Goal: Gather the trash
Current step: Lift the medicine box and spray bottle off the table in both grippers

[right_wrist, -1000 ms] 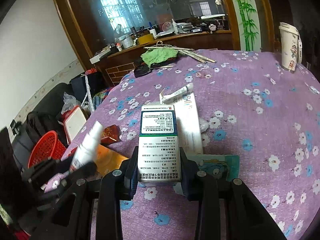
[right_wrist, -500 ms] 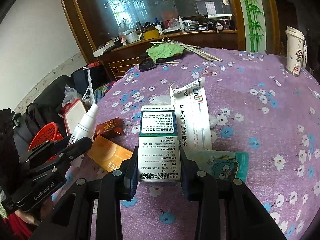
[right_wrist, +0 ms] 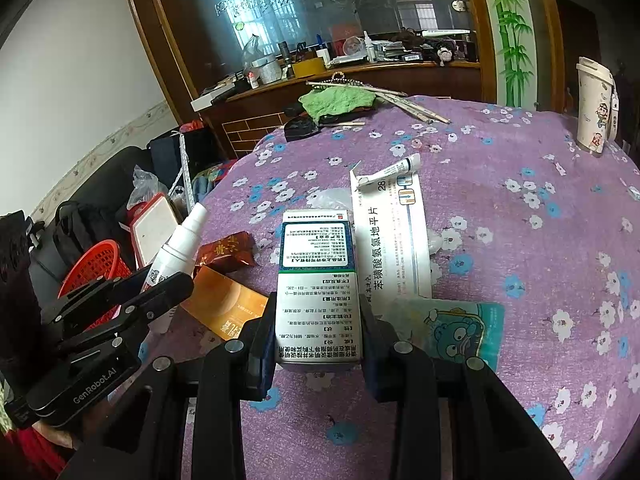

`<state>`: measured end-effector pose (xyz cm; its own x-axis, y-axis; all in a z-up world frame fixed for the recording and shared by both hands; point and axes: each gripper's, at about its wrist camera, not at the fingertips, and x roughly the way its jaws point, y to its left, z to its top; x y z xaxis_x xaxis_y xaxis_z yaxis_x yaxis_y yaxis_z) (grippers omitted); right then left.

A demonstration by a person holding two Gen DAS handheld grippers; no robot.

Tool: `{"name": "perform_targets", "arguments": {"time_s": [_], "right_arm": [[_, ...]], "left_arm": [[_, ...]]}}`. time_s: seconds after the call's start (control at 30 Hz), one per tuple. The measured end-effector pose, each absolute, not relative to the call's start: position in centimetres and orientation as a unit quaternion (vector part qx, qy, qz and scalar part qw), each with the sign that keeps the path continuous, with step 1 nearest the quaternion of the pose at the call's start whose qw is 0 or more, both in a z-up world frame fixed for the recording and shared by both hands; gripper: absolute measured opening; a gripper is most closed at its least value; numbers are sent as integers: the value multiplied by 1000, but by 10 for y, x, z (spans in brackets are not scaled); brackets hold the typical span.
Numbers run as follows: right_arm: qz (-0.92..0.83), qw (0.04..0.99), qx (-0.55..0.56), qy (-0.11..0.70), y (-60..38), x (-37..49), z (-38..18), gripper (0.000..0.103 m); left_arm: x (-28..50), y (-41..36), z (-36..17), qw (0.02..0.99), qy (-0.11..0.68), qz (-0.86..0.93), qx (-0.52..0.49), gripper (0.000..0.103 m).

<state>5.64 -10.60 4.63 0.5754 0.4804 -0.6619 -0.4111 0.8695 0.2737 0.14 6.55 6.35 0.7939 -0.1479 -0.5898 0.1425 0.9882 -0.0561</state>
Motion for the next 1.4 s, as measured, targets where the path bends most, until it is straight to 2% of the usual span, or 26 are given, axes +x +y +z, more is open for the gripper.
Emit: {"name": "perform_targets", "arguments": {"time_s": [0.93,1.4], "right_arm": [[229,892,56,385,-106,56,50,37],[204,903,76,369,-111,1,73,37]], "left_arm": [[-1,61,66,949,306,-70,3,29],[-7,65,66,955,290,-64,0,29]]}}
